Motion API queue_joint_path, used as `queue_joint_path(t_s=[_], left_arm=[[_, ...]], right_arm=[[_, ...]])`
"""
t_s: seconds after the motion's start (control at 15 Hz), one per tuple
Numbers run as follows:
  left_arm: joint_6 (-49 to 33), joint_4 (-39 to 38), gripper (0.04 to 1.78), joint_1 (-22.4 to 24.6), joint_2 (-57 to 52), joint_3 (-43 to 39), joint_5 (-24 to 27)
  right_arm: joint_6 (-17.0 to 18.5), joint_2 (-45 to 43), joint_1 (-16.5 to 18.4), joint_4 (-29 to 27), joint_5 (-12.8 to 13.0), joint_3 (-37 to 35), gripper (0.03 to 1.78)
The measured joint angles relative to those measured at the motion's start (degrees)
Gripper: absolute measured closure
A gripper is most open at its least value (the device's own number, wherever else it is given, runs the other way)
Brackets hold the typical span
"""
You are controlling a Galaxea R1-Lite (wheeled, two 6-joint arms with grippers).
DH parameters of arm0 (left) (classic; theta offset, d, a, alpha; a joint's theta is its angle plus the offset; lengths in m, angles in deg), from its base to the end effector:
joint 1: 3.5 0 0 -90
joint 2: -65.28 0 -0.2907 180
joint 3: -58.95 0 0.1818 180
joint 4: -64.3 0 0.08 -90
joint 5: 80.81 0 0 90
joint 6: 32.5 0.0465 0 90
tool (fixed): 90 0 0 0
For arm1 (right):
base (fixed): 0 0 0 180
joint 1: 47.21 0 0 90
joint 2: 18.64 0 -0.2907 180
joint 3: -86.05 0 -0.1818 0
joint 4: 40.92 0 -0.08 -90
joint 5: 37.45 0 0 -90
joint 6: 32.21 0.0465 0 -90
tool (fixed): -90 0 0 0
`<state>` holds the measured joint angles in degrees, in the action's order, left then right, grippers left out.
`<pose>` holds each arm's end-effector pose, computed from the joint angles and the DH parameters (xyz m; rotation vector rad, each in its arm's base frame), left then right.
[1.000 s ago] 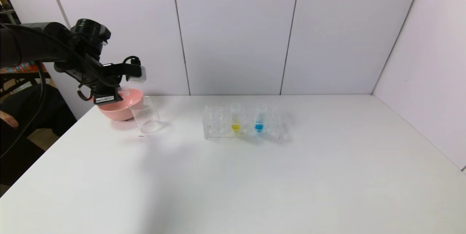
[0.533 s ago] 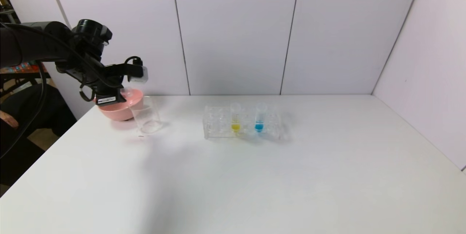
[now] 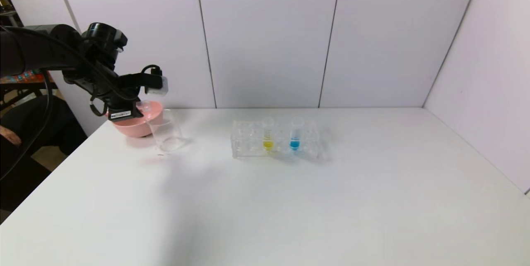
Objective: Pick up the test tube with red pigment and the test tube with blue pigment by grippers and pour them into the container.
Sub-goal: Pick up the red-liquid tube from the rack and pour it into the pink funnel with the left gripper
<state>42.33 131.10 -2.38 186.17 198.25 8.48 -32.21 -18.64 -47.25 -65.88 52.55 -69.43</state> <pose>0.4057 0.0085 0.2123 1.2198 0.7376 -0.5238 0.0012 0.0000 0.0745 0.0000 0.0077 0.0007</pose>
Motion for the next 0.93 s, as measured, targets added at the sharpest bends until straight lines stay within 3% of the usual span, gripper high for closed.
queue_joint_path(t_s=[0.93], left_arm=[[0.04, -0.77, 1.36, -1.02, 1.88, 0.63, -8.36]], right_arm=[[0.00, 0.00, 0.00, 0.00, 0.00, 0.00, 0.04]])
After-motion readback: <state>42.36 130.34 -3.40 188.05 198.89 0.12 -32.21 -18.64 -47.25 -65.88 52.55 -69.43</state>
